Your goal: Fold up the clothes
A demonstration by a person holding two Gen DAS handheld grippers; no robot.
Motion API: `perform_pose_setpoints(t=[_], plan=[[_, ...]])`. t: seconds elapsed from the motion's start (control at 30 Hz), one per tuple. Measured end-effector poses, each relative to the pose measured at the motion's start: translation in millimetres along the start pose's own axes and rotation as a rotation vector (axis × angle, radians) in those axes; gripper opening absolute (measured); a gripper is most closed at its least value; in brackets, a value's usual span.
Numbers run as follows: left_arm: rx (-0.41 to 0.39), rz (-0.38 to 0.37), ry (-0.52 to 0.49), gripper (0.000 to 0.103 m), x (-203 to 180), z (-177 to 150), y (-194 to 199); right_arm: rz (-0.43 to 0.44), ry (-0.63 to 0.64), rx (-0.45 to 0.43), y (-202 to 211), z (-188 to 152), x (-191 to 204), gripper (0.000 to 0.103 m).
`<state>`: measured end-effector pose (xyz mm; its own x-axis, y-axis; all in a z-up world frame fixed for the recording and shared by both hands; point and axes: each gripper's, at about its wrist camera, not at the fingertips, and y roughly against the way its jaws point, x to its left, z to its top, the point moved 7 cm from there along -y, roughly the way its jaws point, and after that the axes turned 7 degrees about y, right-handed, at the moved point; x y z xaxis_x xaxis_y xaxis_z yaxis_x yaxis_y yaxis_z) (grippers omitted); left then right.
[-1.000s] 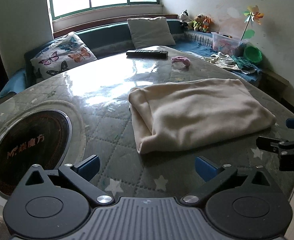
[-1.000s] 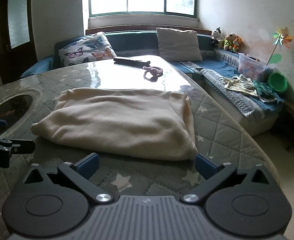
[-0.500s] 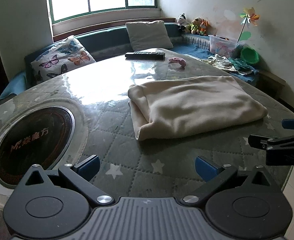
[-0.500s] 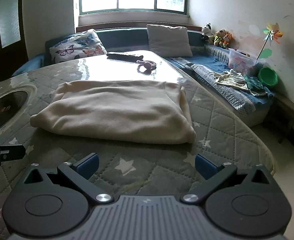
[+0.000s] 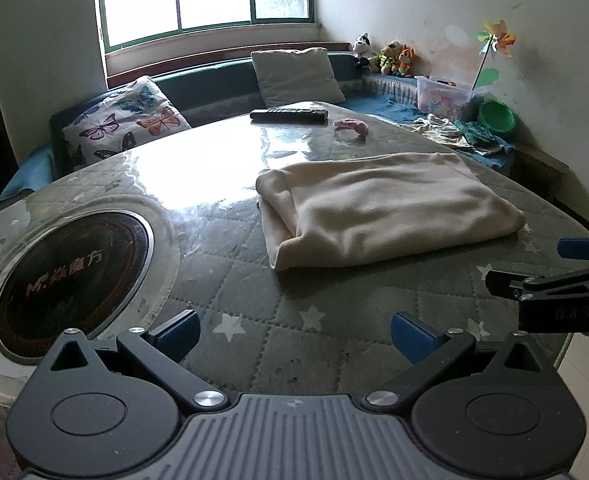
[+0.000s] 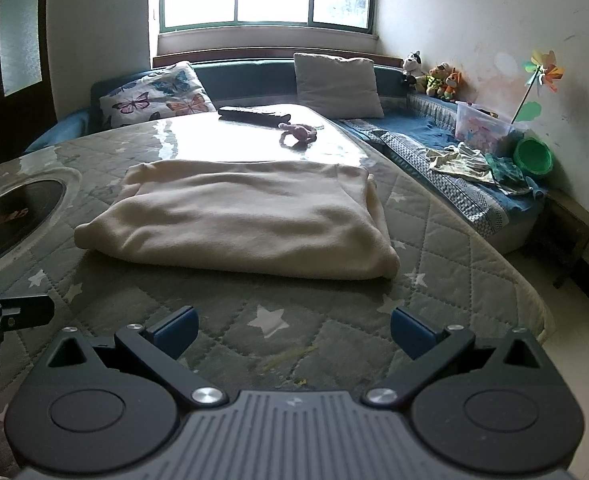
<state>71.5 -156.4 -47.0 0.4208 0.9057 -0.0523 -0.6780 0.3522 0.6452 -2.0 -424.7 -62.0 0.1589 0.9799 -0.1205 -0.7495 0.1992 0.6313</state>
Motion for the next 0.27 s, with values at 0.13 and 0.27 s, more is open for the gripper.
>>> perform_pose_setpoints(t=[0.13,0.27], plan=[[-0.009,-0.004,-0.006,0.103,-2.3,-1.6,2.9,0.002,-0.001,-0.002,2.6,-1.1,2.5,0.103],[-0.007,-0.007,-0.008,0.103,-4.0,-1.4,2.8,0.003,-0.002,-0.002,4.3,-2.2,4.3,0.103]])
